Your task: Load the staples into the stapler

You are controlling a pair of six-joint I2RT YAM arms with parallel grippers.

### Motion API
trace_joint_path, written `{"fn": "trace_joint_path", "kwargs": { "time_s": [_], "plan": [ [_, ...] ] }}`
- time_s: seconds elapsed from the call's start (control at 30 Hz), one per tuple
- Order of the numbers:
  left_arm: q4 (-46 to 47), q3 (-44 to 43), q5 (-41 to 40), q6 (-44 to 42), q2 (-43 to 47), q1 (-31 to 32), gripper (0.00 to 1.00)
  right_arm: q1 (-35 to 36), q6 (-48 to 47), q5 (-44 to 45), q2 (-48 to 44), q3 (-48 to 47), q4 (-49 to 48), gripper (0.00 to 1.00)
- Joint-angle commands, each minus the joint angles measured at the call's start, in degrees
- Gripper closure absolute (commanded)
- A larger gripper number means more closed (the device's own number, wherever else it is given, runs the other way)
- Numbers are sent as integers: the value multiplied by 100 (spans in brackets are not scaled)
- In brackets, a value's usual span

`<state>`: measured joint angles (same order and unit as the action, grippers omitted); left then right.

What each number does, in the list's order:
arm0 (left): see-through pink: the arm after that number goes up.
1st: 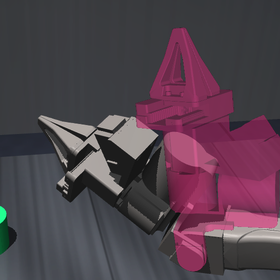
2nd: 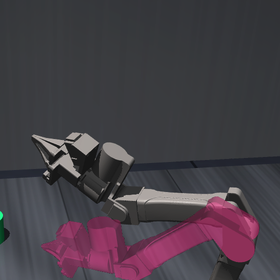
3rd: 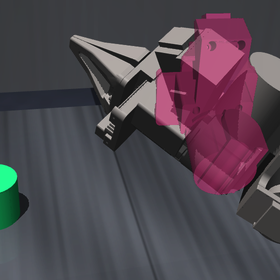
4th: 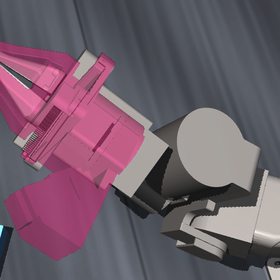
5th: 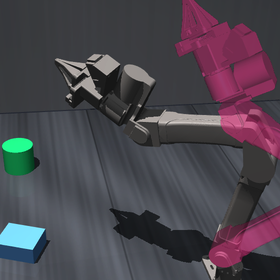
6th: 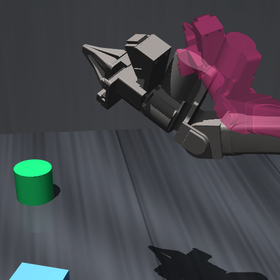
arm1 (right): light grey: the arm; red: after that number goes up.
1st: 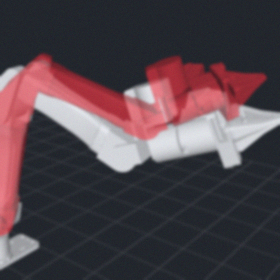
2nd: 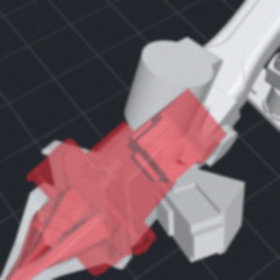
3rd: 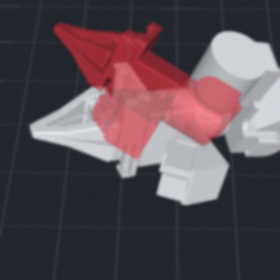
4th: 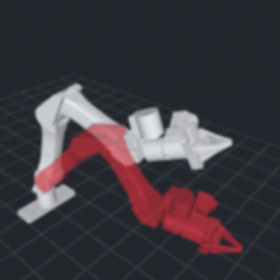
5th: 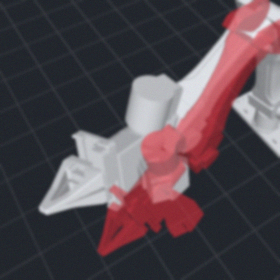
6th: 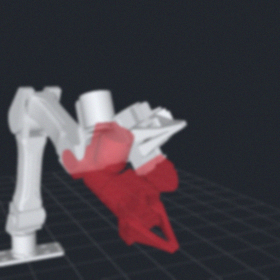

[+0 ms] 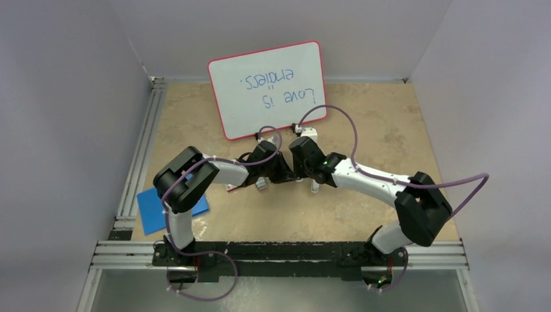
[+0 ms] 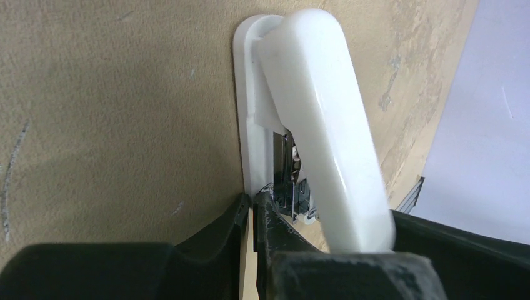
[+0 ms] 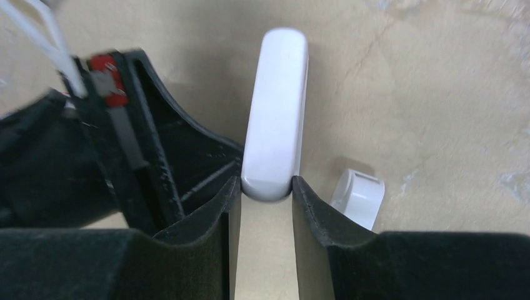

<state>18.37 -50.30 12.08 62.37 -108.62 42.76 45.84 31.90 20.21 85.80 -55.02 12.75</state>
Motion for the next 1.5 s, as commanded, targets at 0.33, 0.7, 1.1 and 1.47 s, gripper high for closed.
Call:
{"fn": "trace_joint_path", "kwargs": {
  "time_s": [0.33,0.7,1.1,1.47],
  "plan": [
    [-1022,-89,-622,-1061,404,27,88,126,786,-135,-415,97,220,51],
    [-2102,-224,-1198,-1702,1376,26,81,117,991,245,-232,-167,383,51],
    [-3314,-106,-1550,-1770,3409,23,79,117,837,300,116,165,262,66],
    [-3510,128,-1577,-1793,4018,22,78,22,1098,-56,340,589,22,75]
  ]
}}
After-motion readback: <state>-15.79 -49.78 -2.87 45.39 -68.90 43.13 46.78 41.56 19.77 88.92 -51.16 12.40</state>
